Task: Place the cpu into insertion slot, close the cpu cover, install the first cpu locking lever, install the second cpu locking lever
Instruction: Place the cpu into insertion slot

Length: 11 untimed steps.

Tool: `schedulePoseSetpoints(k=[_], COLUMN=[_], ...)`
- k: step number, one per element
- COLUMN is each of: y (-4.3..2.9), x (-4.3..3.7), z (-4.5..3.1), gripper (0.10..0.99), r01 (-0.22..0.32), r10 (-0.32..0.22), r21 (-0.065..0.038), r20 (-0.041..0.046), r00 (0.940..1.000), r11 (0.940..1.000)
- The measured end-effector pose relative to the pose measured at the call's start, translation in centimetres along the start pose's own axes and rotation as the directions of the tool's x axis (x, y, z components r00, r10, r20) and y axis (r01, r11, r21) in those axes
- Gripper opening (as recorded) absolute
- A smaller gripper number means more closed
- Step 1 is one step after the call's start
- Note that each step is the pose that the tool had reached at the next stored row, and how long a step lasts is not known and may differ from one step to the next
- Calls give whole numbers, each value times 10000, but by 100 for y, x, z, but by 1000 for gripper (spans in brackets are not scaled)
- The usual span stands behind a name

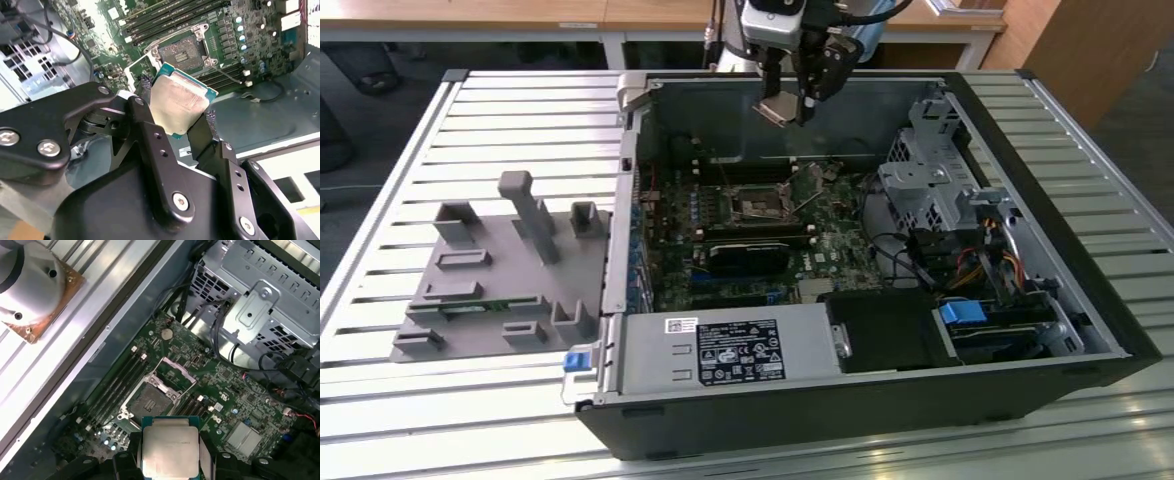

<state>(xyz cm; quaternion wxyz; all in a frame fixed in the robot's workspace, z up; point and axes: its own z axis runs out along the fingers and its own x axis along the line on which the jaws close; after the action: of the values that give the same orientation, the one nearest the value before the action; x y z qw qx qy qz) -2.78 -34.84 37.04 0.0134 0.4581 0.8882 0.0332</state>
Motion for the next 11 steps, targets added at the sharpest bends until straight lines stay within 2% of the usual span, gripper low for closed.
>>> schedulePoseSetpoints(k=[6,11], y=[-1,-1], x=[0,0], z=[8,15], gripper=[541,541], r01=[-891,-1657], r10=[891,1657], r21=[-4,-16], r20=[70,124], r00=[9960,9861], r11=[9960,9862])
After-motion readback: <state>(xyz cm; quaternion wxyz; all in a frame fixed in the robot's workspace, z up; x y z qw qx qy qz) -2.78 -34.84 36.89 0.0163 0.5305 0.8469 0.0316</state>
